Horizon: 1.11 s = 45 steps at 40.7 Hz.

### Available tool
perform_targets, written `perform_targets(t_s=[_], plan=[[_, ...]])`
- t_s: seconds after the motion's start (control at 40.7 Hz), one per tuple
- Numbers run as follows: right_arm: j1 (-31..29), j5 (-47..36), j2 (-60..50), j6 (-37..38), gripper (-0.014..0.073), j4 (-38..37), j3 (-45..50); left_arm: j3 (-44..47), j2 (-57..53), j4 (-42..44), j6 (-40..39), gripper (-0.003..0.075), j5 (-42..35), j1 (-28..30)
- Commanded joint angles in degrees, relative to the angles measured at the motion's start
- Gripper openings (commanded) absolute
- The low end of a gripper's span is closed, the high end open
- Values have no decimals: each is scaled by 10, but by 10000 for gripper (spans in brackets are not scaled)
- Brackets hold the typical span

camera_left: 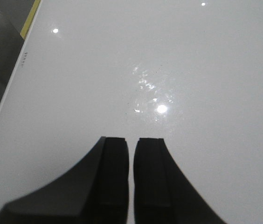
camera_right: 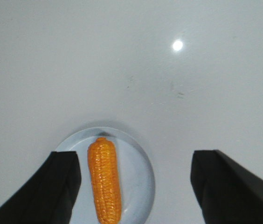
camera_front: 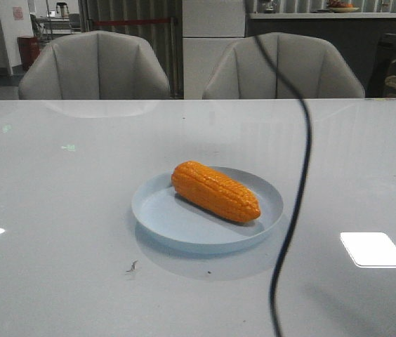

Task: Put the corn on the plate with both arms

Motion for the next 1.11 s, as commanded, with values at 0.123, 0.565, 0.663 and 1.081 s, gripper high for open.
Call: perform_targets(t_s=[0.123, 0.565, 0.663, 1.081], plan=[[-66, 43, -142, 4, 591, 5, 12, -16, -2, -12, -7, 158, -33, 1], [-169, -143, -470, 0, 591, 5, 441, -16, -2, -35, -7, 158, -47, 1], [-187, -193, -556, 1, 591, 5, 553, -16, -2, -35, -26, 158, -51, 1], [-200, -235, -788, 42, 591, 5, 785, -16, -2, -35, -60, 158, -85, 1]])
